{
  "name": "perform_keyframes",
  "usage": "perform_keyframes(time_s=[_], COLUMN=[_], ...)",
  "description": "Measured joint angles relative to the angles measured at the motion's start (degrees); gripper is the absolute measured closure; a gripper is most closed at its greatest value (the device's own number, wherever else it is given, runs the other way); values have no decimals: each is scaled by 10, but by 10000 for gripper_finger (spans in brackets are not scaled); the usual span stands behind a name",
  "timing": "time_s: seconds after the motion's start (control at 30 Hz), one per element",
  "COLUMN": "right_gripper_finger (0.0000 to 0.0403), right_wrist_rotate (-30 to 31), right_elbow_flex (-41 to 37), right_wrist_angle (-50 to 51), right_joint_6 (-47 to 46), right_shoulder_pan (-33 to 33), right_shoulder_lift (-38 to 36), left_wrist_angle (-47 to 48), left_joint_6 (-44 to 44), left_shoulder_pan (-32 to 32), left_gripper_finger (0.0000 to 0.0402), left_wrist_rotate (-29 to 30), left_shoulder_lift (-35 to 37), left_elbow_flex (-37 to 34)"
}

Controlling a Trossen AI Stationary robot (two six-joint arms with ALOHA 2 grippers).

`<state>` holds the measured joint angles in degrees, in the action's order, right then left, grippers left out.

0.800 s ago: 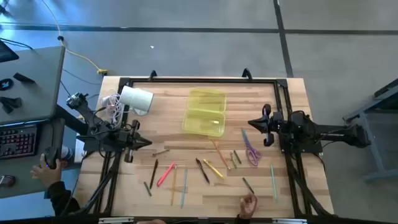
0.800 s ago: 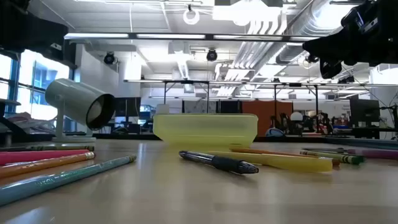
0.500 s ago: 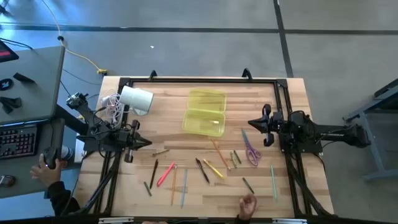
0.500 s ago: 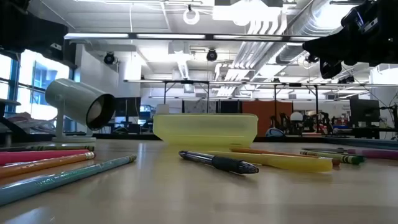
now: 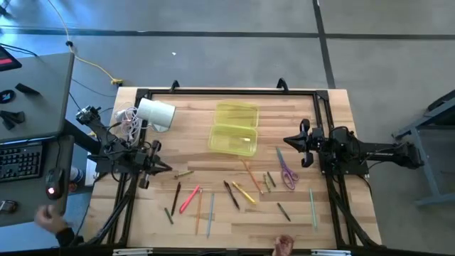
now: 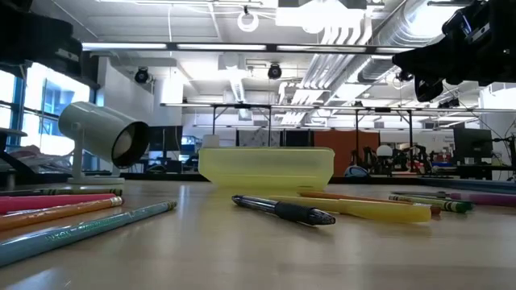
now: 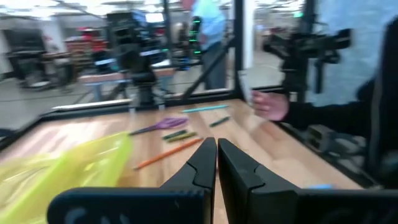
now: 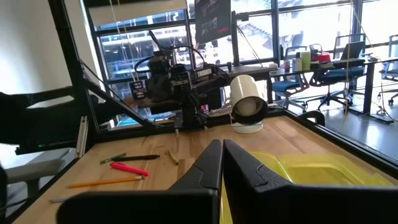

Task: Pick & place school supplies into a supply box
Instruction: Put the scissors into the supply box

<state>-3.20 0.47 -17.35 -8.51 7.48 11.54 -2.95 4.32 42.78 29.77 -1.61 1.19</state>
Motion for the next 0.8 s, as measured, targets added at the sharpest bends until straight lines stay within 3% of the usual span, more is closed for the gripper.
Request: perform_keyframes(time_s=[0.13,0.37,0.8], right_gripper_finger=[402,402,402], right_wrist_rotate=[0,0,0], right_elbow_flex=[0,0,0], right_wrist_angle=[0,0,0], right_joint_6=[0,0,0], right_shoulder_pan=[0,0,0], right_shoulder_lift=[0,0,0], left_wrist_angle=[1,5,1], left_joint_6=[0,0,-1], left_shoulder_pan=[0,0,0], left_gripper_finger=[350,350,350], left_wrist_rotate=[-34,-172,-187], left_shoulder_lift=[0,0,0], left_elbow_flex=[0,0,0])
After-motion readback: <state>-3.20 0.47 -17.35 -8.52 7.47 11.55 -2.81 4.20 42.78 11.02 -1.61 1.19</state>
